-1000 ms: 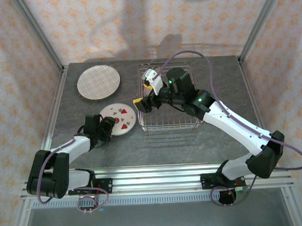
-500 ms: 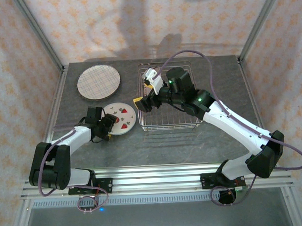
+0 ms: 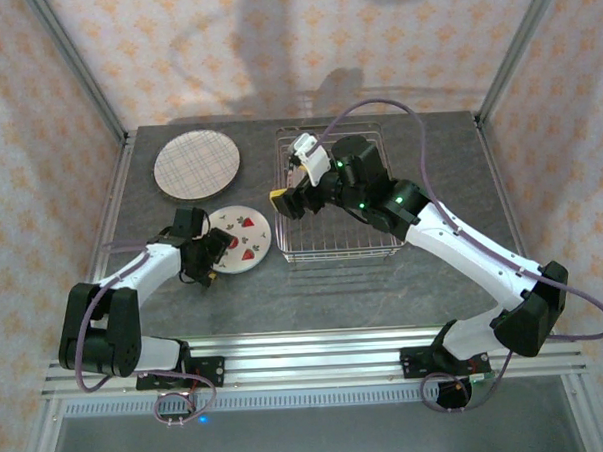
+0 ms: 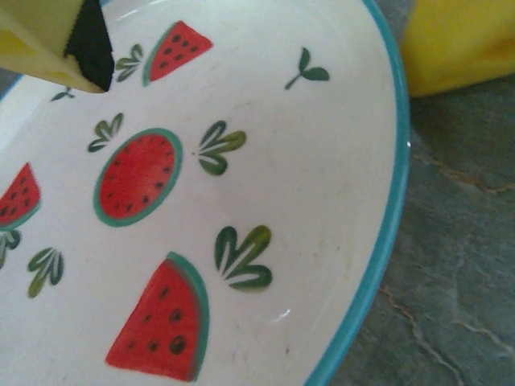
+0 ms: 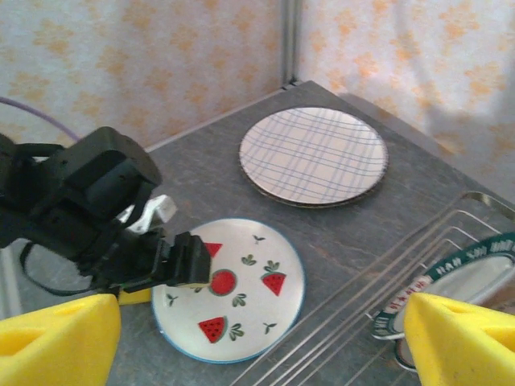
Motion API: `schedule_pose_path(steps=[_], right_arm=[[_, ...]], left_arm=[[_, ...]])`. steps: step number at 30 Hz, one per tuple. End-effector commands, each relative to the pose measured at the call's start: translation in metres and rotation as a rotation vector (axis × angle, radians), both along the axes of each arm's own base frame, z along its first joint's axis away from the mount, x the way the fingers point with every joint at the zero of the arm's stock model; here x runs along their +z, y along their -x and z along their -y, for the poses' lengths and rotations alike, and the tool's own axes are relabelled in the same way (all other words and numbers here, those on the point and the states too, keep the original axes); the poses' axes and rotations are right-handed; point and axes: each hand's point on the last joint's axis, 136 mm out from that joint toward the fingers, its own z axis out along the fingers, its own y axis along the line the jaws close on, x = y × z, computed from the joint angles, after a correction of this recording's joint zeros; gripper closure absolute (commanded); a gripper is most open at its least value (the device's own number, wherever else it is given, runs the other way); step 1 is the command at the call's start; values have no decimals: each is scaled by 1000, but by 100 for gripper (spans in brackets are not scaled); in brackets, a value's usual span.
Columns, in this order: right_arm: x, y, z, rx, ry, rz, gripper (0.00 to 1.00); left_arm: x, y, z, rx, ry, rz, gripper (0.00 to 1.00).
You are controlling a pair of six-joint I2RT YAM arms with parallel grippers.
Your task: Unload the plates from the dish rack
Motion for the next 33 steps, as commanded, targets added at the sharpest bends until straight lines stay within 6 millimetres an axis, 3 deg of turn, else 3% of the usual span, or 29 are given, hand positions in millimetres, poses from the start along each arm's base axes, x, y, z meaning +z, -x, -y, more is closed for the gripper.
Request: schedule_pose_path(steps=[1,6,10,14,16,22,27,30,33], right_arm=[[25,-16,16,-139,-24,56,10],[38,-38,41,-346,-49,97,12],[45,-67,76,-637,-102,67,14],[20,-94,103,-844,-63,-119,19],[6,-107,112,-921,-39,-221,19],[-35,-136,113,-964,35,-402,25],[-58,-153,102,-912,44,-484,34],[-76,-162,95,-888,59,-540,41],[-93,-170,88,-864,77,-579,46]], left_arm=[[6,8,-9,-16,-59,-38,4],[22,13,-10,-12,-64,-36,2],[55,14,-16,9,-91,21,1],[100,1,-14,10,-83,135,1],[137,-14,-9,-14,-93,247,1],[243,-54,34,-181,-123,580,1],[314,-57,80,-356,-190,840,1],[341,-48,106,-449,-221,972,1],[354,-40,122,-485,-234,1065,1]])
